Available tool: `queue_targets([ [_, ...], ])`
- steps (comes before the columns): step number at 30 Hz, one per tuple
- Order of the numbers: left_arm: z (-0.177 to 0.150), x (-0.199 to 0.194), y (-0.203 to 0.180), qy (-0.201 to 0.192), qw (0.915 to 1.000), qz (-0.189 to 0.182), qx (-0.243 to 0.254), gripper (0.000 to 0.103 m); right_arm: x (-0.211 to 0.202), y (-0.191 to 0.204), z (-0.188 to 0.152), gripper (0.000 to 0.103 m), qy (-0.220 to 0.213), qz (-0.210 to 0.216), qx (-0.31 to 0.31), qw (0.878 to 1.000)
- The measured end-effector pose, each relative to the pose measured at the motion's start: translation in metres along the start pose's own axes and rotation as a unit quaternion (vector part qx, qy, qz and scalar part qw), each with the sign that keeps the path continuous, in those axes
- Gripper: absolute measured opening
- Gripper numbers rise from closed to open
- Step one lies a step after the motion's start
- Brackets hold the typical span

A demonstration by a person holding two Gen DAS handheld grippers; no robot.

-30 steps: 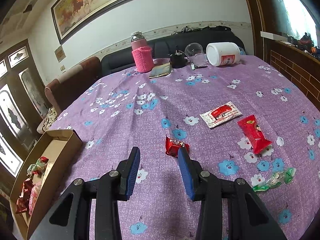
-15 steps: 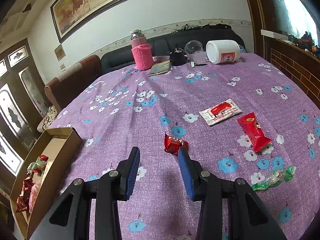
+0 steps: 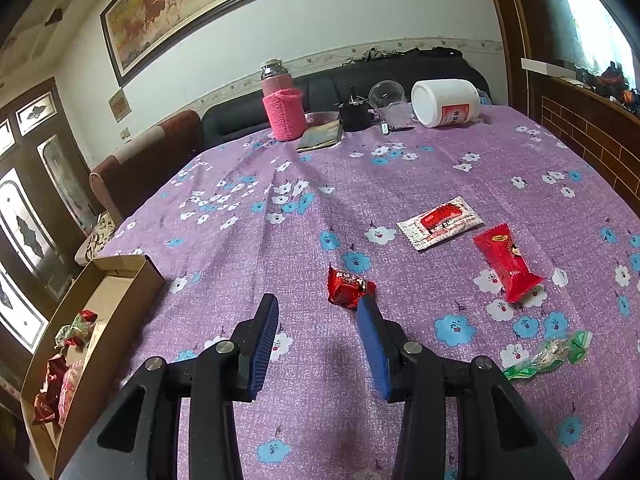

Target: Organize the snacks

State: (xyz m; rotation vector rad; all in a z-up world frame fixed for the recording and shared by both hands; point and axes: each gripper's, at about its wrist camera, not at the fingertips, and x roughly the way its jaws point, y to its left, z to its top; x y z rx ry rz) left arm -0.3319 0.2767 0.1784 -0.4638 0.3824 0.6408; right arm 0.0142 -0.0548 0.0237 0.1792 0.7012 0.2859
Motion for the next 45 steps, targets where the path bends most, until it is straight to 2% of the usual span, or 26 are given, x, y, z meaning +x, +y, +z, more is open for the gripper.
queue_targets([
  [9,-0.003,-0.003,0.003,0.001,1.0000,0.001,-0.002,0.090,-0.001,0.000,0.000,0.044,0.001,0.001,-0.002,1.000],
  [24,-0.007,0.019,0.005,0.027,0.9996,0.001,-0.006,0.090,0.000,0.000,-0.002,0.045,0.005,0.001,-0.001,1.000],
  [32,-0.007,0.022,0.003,0.028,0.9996,0.000,-0.005,0.090,0.001,0.000,-0.002,0.045,0.004,-0.001,-0.001,1.000],
  [38,-0.012,0.035,-0.007,0.040,0.9991,-0.006,0.010,0.090,0.000,-0.001,-0.001,0.045,0.003,-0.003,0.002,1.000],
  [45,-0.019,0.041,-0.021,0.039,0.9989,0.007,0.025,0.090,-0.002,0.004,-0.001,0.045,-0.003,0.000,-0.010,1.000],
])
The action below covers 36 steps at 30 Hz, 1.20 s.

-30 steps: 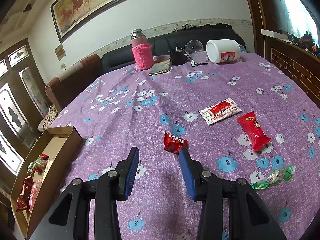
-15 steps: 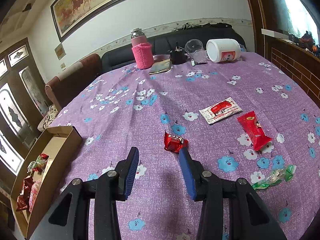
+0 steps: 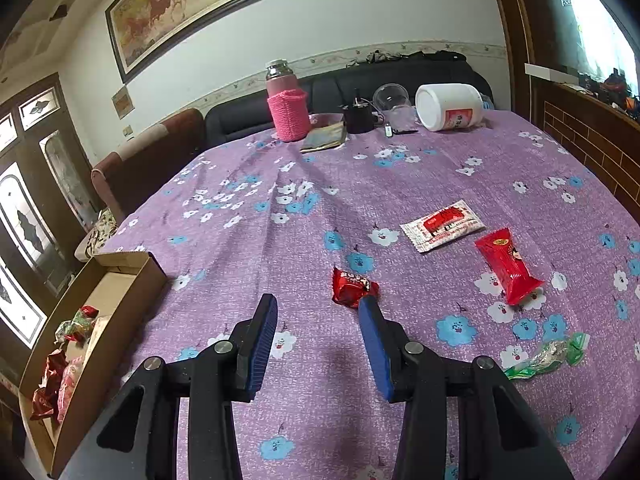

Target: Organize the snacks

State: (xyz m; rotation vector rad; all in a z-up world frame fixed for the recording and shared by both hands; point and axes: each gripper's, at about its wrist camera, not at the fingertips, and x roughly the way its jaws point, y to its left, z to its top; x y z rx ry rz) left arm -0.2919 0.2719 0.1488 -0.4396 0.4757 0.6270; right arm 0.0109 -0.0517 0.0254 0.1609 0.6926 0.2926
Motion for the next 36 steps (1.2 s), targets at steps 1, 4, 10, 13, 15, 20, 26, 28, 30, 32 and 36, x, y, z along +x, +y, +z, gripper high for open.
queue_targets([
  [1,-0.002,0.002,-0.005,0.006,0.9999,-0.007,0.007,0.090,0.000,0.000,0.000,0.045,0.000,0.000,-0.001,1.000],
  [4,-0.006,0.008,-0.013,0.019,0.9993,-0.024,0.023,0.090,0.000,0.000,0.000,0.045,0.000,-0.001,0.000,1.000],
  [10,-0.009,0.025,-0.035,0.038,0.9963,-0.056,0.054,0.090,0.000,-0.004,0.000,0.045,0.000,-0.002,0.009,1.000],
  [13,-0.011,0.031,-0.042,0.038,0.9952,-0.059,0.069,0.090,0.002,-0.005,0.000,0.045,0.006,-0.001,0.013,1.000],
  [15,-0.010,0.033,-0.041,0.035,0.9956,-0.054,0.068,0.090,0.002,-0.003,0.000,0.045,0.006,-0.002,0.009,1.000],
  [20,-0.007,0.039,-0.038,0.024,0.9962,-0.045,0.071,0.090,0.002,-0.003,-0.001,0.046,0.009,-0.003,0.010,1.000],
  [26,-0.011,0.047,-0.048,0.036,0.9938,-0.057,0.088,0.090,0.001,-0.002,-0.001,0.047,0.005,-0.003,0.007,1.000],
  [28,-0.011,0.047,-0.047,0.036,0.9938,-0.060,0.087,0.090,0.001,-0.002,-0.001,0.047,0.004,-0.004,0.006,1.000],
  [30,-0.011,0.047,-0.047,0.034,0.9940,-0.060,0.085,0.090,0.001,-0.002,-0.001,0.047,0.003,-0.004,0.007,1.000],
  [32,-0.012,0.046,-0.047,0.031,0.9942,-0.060,0.085,0.090,0.000,-0.002,0.000,0.047,0.001,-0.005,0.007,1.000],
  [36,-0.013,0.049,-0.057,0.032,0.9924,-0.077,0.090,0.090,-0.006,-0.001,0.003,0.047,-0.011,0.001,0.012,1.000],
])
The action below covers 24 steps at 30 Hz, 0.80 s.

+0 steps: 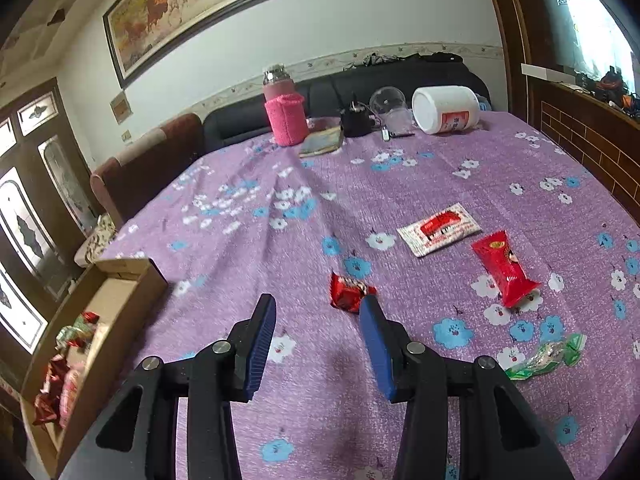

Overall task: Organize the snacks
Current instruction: 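Grasp a small red foil packet with the left tool while the right tool grasps a red candy bar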

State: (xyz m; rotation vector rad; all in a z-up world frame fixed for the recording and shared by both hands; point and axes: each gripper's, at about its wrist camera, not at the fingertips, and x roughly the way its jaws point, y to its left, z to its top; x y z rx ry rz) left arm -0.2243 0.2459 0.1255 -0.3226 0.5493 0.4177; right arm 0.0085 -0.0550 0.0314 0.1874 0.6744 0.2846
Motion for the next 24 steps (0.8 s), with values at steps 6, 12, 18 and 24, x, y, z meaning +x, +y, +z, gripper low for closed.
queue_targets([
  [6,-0.002,0.028,-0.056,0.028,0.9942,-0.097,0.037,0.090,-0.046,-0.030,0.025,0.048,-0.046,0.035,0.067,0.996],
  [12,-0.038,0.074,-0.130,0.116,0.9705,-0.184,0.104,0.090,-0.087,-0.131,0.021,0.060,-0.013,0.001,0.159,0.987],
  [18,-0.059,0.103,-0.179,0.168,0.9489,-0.228,0.139,0.090,-0.073,-0.174,0.013,0.060,0.047,-0.034,0.176,0.983],
  [24,-0.049,0.139,-0.220,0.202,0.9374,-0.246,0.141,0.090,-0.009,-0.151,0.041,0.060,0.090,-0.031,0.109,0.990],
])
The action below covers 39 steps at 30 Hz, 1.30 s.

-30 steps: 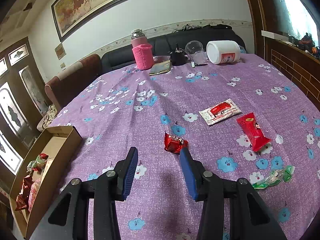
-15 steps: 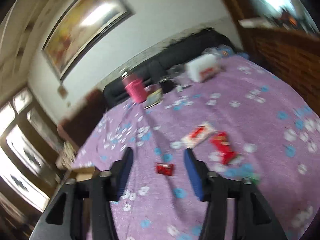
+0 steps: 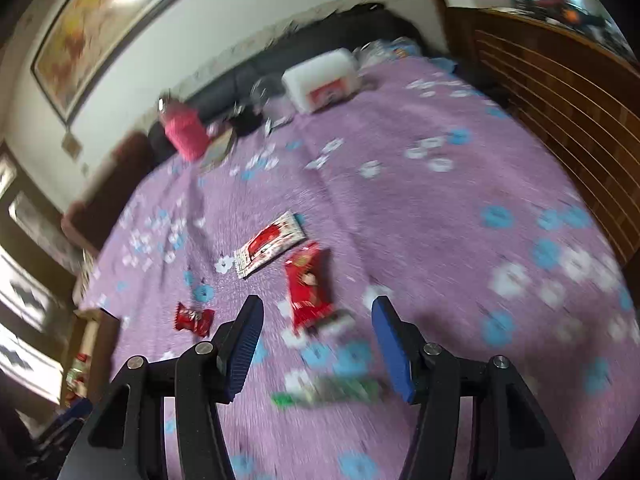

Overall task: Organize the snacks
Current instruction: 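Grasp a small red foil packet with the left tool while the right tool grasps a red candy bar, then carry both red snacks over the tray and open both tools to drop them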

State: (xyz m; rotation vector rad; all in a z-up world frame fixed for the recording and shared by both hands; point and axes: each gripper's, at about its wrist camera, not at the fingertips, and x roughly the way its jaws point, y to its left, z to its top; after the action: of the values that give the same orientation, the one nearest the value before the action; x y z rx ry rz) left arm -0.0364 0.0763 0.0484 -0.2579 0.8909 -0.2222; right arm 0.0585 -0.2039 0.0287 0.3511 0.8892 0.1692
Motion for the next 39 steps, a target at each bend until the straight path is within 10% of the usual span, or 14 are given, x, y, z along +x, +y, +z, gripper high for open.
queue_targets([
  [2,0.014,0.019,-0.006,0.004,1.0000,-0.007,0.001,0.090,0.022,0.007,0.005,0.058,0.014,-0.010,-0.019,1.000],
  [6,0.036,0.053,-0.021,0.009,0.9998,0.009,0.014,0.089,0.046,0.013,0.003,0.022,0.022,-0.027,-0.058,0.998],
  [15,0.059,0.131,-0.066,0.024,0.9911,0.079,0.105,0.085,0.046,0.010,0.002,0.020,0.022,-0.004,-0.062,0.998],
  [17,0.056,0.139,-0.070,0.030,0.9887,0.084,0.121,0.020,0.045,0.012,0.000,0.020,0.023,0.002,-0.065,0.998],
  [20,0.053,0.136,-0.064,0.028,0.9906,0.073,0.113,0.018,0.044,0.015,-0.004,0.019,0.021,0.003,-0.072,0.997],
  [29,0.036,0.019,-0.005,-0.038,0.9975,0.045,0.039,0.019,0.033,0.012,-0.006,0.019,0.000,0.021,-0.052,0.998],
  [39,-0.024,-0.133,0.126,-0.135,0.9815,0.098,-0.094,0.019,0.009,0.067,-0.026,0.019,-0.037,0.053,-0.125,0.990],
])
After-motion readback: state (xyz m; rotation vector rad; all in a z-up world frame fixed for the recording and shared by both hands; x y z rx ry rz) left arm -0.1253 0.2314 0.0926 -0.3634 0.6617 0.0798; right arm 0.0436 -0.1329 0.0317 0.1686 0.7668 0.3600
